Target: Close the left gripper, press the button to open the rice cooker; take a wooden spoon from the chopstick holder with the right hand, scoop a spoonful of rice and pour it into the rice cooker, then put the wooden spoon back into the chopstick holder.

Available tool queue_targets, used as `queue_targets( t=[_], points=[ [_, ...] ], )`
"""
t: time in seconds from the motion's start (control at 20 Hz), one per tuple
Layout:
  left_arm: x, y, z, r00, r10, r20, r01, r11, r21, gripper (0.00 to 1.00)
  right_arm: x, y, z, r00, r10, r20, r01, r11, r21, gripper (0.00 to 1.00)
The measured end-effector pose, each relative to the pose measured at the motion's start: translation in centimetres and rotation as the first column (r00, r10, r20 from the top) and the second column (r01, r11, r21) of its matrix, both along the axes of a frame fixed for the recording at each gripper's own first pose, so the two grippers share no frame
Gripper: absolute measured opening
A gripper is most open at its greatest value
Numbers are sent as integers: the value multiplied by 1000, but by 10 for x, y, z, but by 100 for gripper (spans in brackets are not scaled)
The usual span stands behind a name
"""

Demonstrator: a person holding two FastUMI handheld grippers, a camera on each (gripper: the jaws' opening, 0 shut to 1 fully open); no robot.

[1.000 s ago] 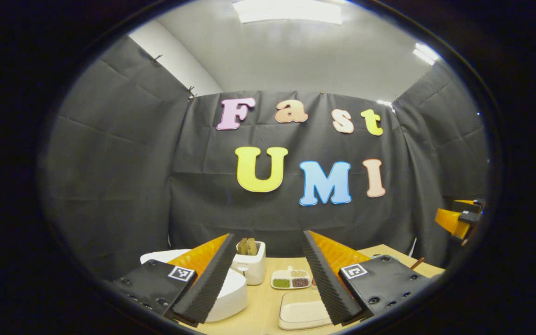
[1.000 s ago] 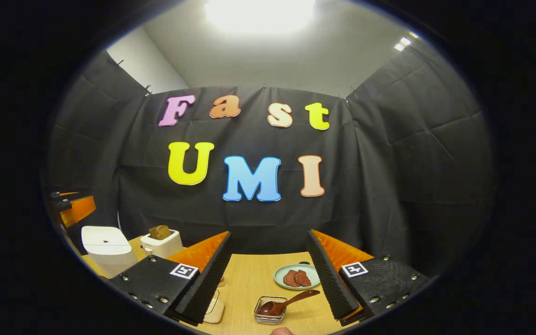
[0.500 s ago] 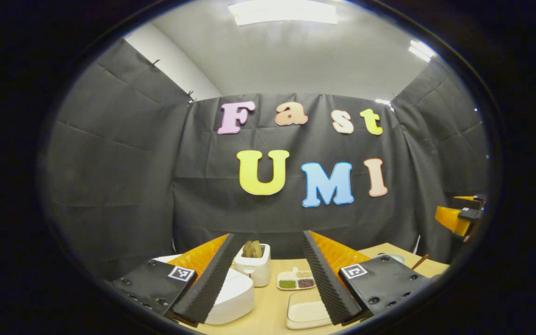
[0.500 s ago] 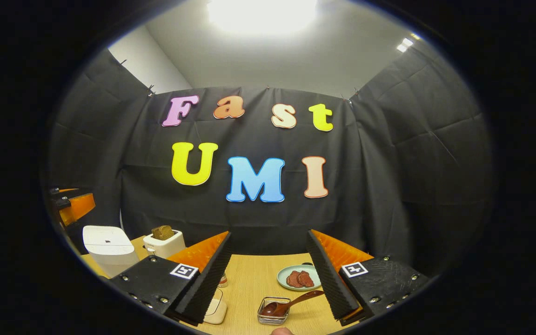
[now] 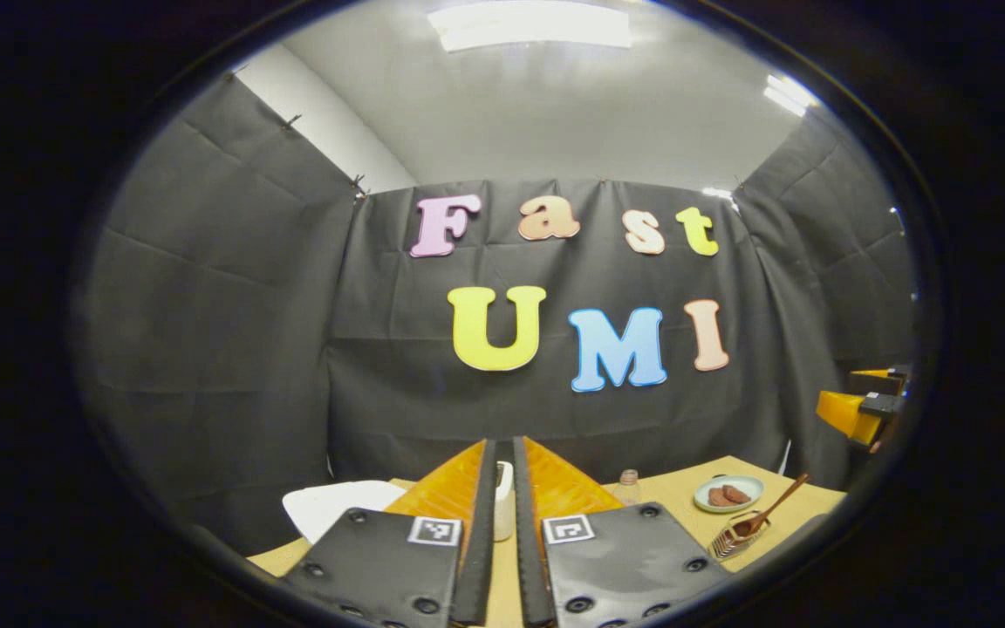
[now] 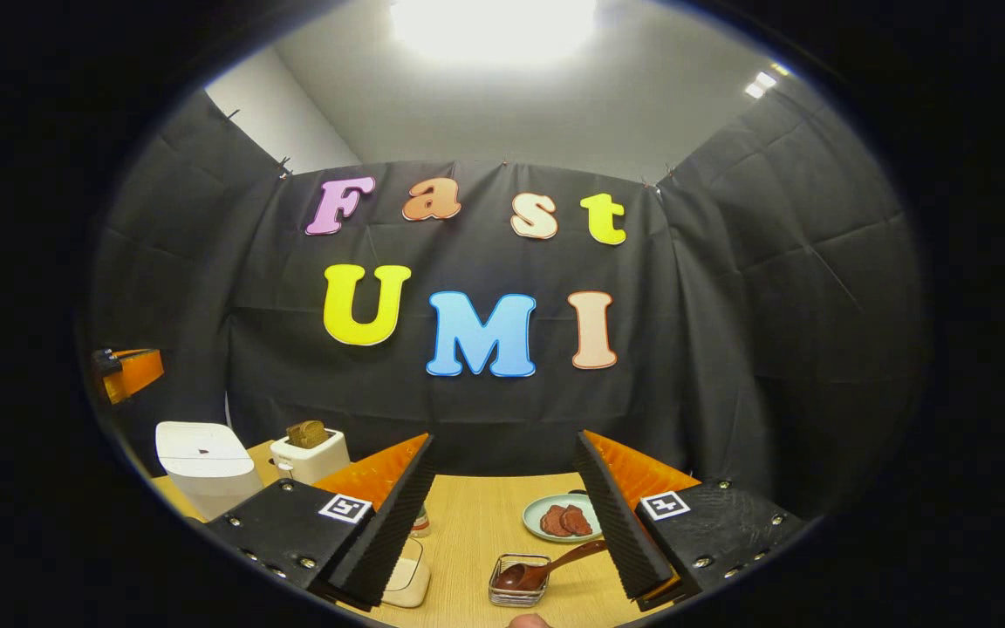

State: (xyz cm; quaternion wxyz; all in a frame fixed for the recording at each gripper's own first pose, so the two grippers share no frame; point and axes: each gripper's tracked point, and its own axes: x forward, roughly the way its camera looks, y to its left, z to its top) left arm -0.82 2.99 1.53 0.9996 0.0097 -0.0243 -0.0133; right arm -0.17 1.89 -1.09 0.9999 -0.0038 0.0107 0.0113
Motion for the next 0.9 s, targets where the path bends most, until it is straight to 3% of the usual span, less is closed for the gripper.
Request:
queue_targets(
  t=[0.15,0.3,0.9],
  points=[
    [5,12,-7,1000,3,-16,-3,1000,-2,9,-2,4,-1,1000,1,4,-1,1000,-13,96],
    [11,21,-14,999,-19,-39,19,1000,-9,9,-3,9,-1,1000,0,3,0,1000,-6,96],
    [82,110,-81,988,44,-151,-39,999,33,9,-23,-2,-14,993,-114,-40,111,992,-50,96]
  ],
)
